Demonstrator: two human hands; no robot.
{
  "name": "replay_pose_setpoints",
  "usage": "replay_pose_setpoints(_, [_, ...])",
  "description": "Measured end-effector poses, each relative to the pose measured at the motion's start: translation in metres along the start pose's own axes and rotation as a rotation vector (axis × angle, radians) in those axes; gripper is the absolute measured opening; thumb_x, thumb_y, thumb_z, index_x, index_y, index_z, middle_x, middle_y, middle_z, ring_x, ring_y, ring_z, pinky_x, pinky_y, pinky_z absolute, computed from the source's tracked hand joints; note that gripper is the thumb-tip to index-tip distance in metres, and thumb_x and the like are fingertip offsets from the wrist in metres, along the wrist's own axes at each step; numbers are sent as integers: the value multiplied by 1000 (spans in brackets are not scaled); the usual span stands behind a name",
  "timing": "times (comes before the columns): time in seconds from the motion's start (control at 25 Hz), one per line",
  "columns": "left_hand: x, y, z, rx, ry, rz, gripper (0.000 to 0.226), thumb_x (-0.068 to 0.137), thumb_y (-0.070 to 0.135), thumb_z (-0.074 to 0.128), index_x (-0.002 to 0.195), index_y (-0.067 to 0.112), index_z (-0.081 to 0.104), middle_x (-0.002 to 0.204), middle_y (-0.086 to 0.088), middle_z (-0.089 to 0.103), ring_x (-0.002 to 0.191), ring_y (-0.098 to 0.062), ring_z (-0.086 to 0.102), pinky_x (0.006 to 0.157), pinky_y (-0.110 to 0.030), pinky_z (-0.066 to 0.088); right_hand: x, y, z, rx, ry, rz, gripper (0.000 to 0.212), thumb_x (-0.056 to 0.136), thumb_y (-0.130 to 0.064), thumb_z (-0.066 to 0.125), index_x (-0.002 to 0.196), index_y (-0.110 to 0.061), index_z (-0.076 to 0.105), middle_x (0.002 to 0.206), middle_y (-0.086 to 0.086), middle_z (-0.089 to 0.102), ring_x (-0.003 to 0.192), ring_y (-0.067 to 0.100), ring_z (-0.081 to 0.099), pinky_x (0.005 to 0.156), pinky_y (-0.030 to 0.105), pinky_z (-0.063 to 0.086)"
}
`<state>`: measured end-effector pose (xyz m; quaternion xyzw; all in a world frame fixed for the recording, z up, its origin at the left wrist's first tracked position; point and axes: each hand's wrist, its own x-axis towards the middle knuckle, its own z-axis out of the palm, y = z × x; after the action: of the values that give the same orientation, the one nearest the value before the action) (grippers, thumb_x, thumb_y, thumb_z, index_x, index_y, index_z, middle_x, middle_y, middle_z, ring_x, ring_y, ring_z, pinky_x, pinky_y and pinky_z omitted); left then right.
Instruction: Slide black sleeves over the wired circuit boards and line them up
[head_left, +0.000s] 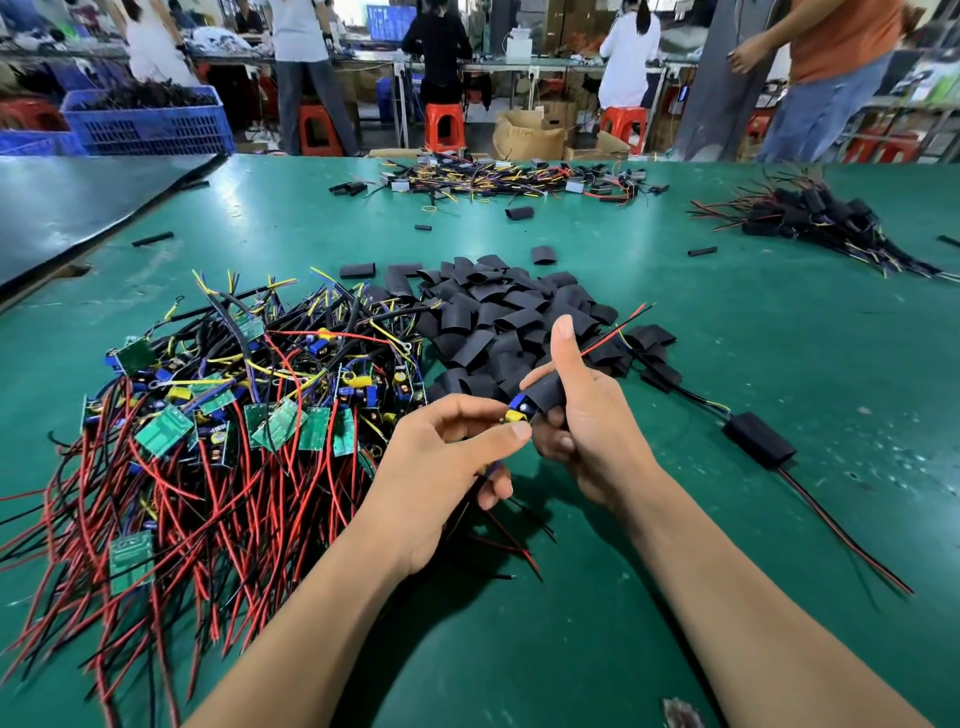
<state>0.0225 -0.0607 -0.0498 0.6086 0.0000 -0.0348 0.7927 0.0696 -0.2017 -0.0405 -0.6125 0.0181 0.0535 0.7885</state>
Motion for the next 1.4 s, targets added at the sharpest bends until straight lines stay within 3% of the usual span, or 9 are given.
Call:
replay_pose_setpoints(0.2, [-2,2,1,23,-55,8,6,82,15,77,85,19,76,82,-3,72,52,-20,60,45,-23,43,-2,0,2,-6,6,7,73,56,-86,63,62,-13,57,48,6,33,33,12,21,38,14,20])
replay_pose_setpoints(0.44, [-2,0,2,27,34,16,11,81,12,78,88,8,70,78,-8,72,52,-22,63,47,-25,47,-3,4,1,-102,-60,2,75,63,-89,61,60,-14,57,46,2,30,38,15,20,40,18,18])
replay_pose_setpoints(0.56, [-2,0,1,46,28,17,14,80,13,79,88,8,69,79,-9,72,52,-22,63,47,-25,48,-2,5,-1,-172,-80,-28,72,69,-86,61,63,-14,61,48,4,38,39,14,26,39,18,23])
replay_pose_setpoints(0.76, [-2,3,-3,105,-39,27,8,77,21,81,83,19,76,66,-6,67,53,-19,63,49,-22,47,2,1,-7,-300,-71,-114,73,57,-93,62,60,-20,62,55,9,42,40,13,32,41,18,29])
replay_pose_setpoints(0.88, [-4,5,0,35,-44,-15,22,65,26,83,83,17,74,71,-8,68,52,-18,62,50,-22,48,1,-1,-8,-305,-103,-89,74,56,-94,61,63,-20,65,54,8,39,39,13,29,41,18,26])
replay_pose_setpoints(1.12, [-2,11,0,-122,-44,-86,43,66,14,77,102,7,55,76,-10,71,50,-19,61,51,-23,49,0,0,-4,-377,-132,-65,98,64,-93,57,72,4,42,56,7,33,46,17,27,44,21,24])
replay_pose_setpoints(1.2, [-2,10,0,-110,-28,-101,42,66,15,78,100,7,55,75,-12,68,50,-19,60,50,-23,48,-2,2,-2,-431,-144,-34,94,71,-92,49,70,1,45,60,10,36,50,18,30,46,23,25])
replay_pose_setpoints(1.28, [-2,9,1,-80,-13,-109,40,65,17,79,98,6,58,77,-16,65,50,-19,60,49,-22,48,-3,2,-1,-455,-151,-17,78,80,-87,43,61,-13,52,58,7,39,49,16,31,44,21,26])
replay_pose_setpoints(1.4, [-1,7,0,-89,-8,-103,30,74,13,77,98,6,59,77,-13,68,51,-19,61,49,-21,48,-2,-2,-1,-342,-174,22,64,85,-80,42,66,-24,65,50,-3,42,42,11,33,41,18,27])
